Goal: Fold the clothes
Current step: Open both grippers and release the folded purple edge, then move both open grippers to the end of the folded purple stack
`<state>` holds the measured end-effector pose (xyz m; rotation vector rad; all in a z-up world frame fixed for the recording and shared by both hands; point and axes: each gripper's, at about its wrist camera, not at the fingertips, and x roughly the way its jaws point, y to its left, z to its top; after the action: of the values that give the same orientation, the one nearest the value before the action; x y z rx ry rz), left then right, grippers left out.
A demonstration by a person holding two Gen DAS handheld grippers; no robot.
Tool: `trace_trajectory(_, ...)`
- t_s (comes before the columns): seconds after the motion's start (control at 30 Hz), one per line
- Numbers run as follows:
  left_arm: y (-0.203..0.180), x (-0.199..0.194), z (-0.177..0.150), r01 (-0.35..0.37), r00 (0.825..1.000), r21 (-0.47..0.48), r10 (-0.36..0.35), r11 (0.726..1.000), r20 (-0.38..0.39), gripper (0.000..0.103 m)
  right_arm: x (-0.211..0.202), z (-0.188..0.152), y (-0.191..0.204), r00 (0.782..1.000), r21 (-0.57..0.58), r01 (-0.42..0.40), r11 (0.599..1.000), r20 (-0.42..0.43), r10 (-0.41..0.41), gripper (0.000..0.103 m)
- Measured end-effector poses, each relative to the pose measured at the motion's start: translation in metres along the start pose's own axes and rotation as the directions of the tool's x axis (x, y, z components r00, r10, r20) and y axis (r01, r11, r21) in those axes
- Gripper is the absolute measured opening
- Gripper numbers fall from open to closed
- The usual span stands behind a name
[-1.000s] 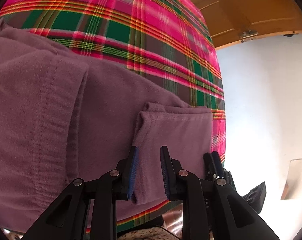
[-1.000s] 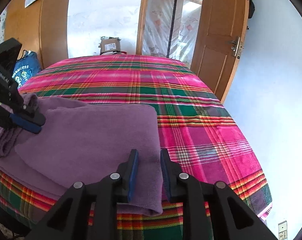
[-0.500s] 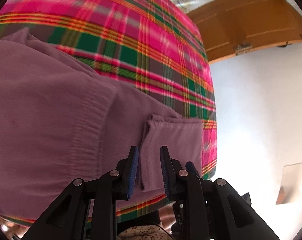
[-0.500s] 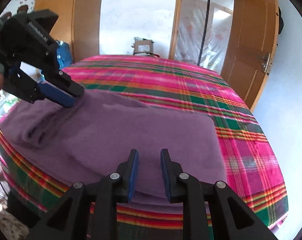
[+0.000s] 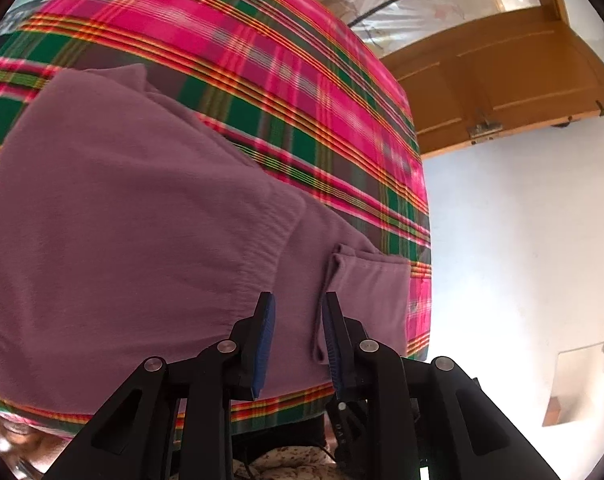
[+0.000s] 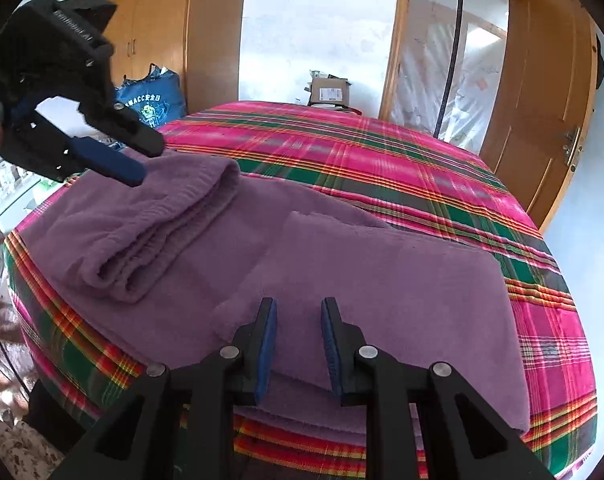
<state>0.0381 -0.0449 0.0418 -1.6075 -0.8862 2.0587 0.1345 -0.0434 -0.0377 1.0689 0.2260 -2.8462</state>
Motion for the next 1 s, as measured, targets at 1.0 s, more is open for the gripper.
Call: trace_trajectory(1.0,0.128,-0.097,-0.019,-0.139,0.964,-0.174,0.174,0.975,0.202,0.040,-0.016,0.043,0.132,0.962,-0.300,-0.213,0.930,0.101,0.253,0.049)
